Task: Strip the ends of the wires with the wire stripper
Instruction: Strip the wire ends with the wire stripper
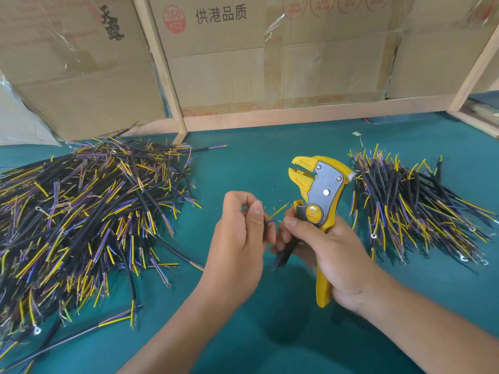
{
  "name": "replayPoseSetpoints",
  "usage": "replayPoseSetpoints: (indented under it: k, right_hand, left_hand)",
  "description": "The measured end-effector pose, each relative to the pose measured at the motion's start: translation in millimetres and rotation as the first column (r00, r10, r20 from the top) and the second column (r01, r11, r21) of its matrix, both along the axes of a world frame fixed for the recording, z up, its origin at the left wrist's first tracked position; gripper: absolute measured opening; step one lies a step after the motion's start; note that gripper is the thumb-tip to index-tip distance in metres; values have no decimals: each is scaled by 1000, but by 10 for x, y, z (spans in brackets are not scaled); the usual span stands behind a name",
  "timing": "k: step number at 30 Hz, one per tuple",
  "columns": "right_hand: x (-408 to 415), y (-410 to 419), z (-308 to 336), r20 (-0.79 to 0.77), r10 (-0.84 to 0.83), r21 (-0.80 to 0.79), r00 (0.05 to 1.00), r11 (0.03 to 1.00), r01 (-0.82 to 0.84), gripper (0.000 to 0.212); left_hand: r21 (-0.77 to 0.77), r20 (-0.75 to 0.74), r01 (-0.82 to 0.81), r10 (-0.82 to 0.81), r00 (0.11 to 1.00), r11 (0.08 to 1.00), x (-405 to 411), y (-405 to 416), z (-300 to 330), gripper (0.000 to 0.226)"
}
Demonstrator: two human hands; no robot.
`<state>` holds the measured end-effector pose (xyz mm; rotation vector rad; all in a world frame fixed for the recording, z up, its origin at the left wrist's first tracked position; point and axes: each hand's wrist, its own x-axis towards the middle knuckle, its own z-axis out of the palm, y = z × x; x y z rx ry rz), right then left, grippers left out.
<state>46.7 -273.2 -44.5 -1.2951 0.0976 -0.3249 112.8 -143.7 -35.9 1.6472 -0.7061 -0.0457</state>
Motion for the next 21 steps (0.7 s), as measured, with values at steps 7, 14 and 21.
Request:
replayPoseSetpoints:
  k: [7,14,21]
  right_hand:
    - [4,-23,2,-8,-9,-8,1000,1000,9,17]
    - [9,-23,-8,-15,-7,-10,1000,1000,7,18]
    - [3,-28,0,-27,3,32,1000,999,-2,16]
  left_hand:
    - [-147,-107,21,-37,994,989,0,-33,18,16]
    - [-194,-163,2,-34,986,981,-4,-43,23,25]
    - [-235,-170,100,-142,975,967,6,2,42,27]
